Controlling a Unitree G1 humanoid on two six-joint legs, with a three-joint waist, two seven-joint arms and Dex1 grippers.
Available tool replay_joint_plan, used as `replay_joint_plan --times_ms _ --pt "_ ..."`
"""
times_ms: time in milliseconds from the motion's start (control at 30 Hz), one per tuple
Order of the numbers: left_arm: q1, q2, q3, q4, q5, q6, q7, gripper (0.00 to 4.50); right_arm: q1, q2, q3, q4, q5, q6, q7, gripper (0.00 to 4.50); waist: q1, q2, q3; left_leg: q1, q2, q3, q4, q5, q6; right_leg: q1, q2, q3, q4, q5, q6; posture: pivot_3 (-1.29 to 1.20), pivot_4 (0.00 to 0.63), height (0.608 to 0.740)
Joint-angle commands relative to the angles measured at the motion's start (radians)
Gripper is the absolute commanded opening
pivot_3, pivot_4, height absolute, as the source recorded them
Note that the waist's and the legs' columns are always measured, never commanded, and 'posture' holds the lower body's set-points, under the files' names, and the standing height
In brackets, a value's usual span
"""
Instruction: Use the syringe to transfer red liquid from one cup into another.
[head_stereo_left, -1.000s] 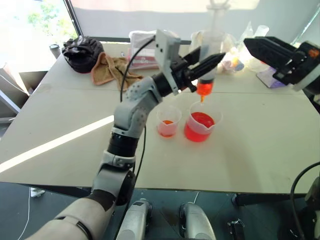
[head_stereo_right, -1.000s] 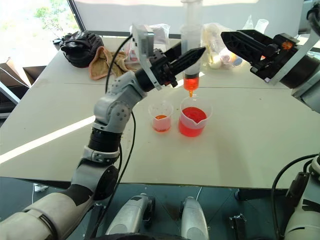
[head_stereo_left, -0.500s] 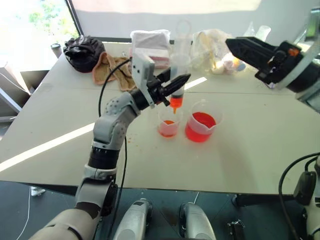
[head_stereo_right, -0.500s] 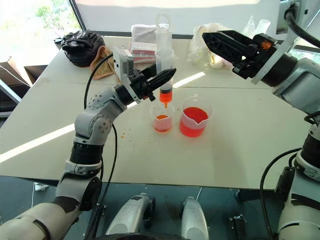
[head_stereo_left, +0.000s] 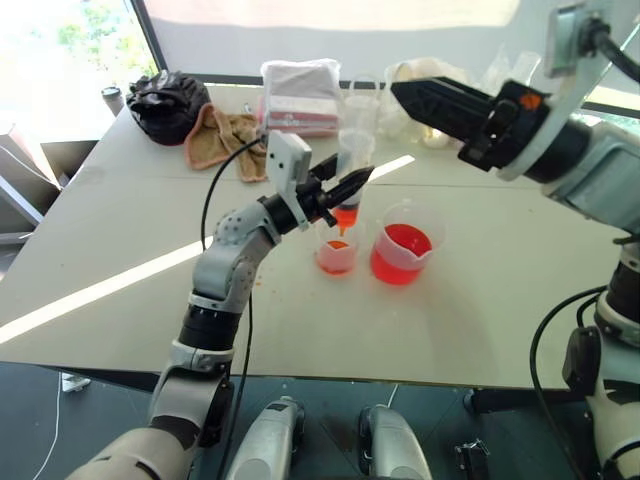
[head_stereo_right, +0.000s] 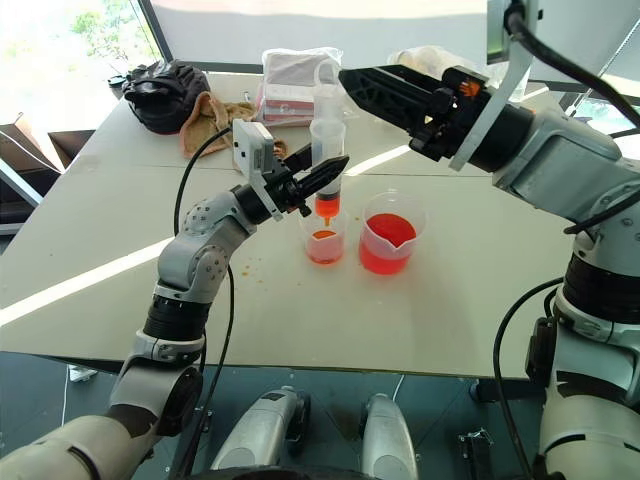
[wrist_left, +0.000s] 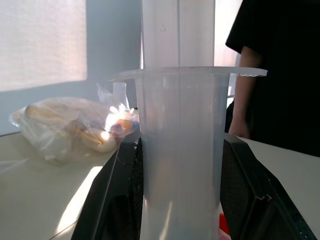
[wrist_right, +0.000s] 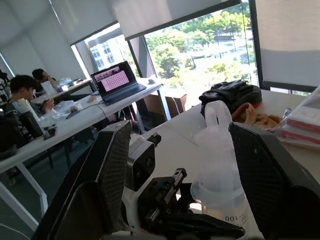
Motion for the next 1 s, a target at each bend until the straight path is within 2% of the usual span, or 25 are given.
replay_joint_plan --times_ms 33,267,600,700,867,1000 --pt "0.003 -0.001 -0.007 -0.022 0.003 -0.025 -0.003 1.48 -0.052 0.026 0.025 0.018 -0.053 -0.024 -0.002 3.20 -0.001 0.000 0.000 0.000 0.000 0.000 0.000 0.000 0.000 0.000 0.000 0.000 0.000 0.000 0.000 0.00 0.150 0.740" --pt "0.014 0.001 -0.015 -0.042 0.002 -0.016 0.002 1.48 -0.134 0.108 0.105 0.128 -0.270 -0.059 0.021 3.20 -0.008 0.000 0.000 0.000 0.000 0.000 0.000 0.000 0.000 -0.001 0.001 0.000 0.001 0.000 0.000 0.00 0.150 0.740" --pt "0.022 0.000 -0.021 -0.064 0.000 -0.005 0.013 1.48 -0.197 0.158 0.135 0.216 -0.426 -0.026 0.127 3.20 -0.006 0.000 0.000 0.000 0.000 0.000 0.000 0.000 0.000 -0.001 0.002 0.000 0.001 0.000 0.000 0.00 0.150 0.740" --pt "0.023 -0.001 -0.021 -0.069 0.001 -0.003 0.016 1.48 -0.204 0.171 0.133 0.225 -0.452 -0.007 0.140 2.43 -0.006 0.000 0.000 0.000 0.000 0.000 -0.001 0.000 0.000 -0.001 0.002 0.000 0.001 0.000 0.000 0.00 0.150 0.740" --pt "0.023 0.001 -0.020 -0.071 0.000 0.001 0.021 1.48 -0.206 0.177 0.144 0.226 -0.492 0.030 0.168 0.04 -0.006 0.000 0.000 0.000 0.000 0.000 -0.001 0.000 0.000 -0.001 0.002 0.000 0.001 0.000 0.000 0.00 0.150 0.740" --pt "0.021 0.004 -0.016 -0.069 0.001 0.003 0.021 1.48 -0.202 0.180 0.145 0.205 -0.483 0.085 0.203 0.04 -0.007 0.000 0.000 0.000 0.000 0.000 -0.001 0.000 0.000 -0.001 0.002 0.000 0.001 0.000 0.000 0.00 0.150 0.740"
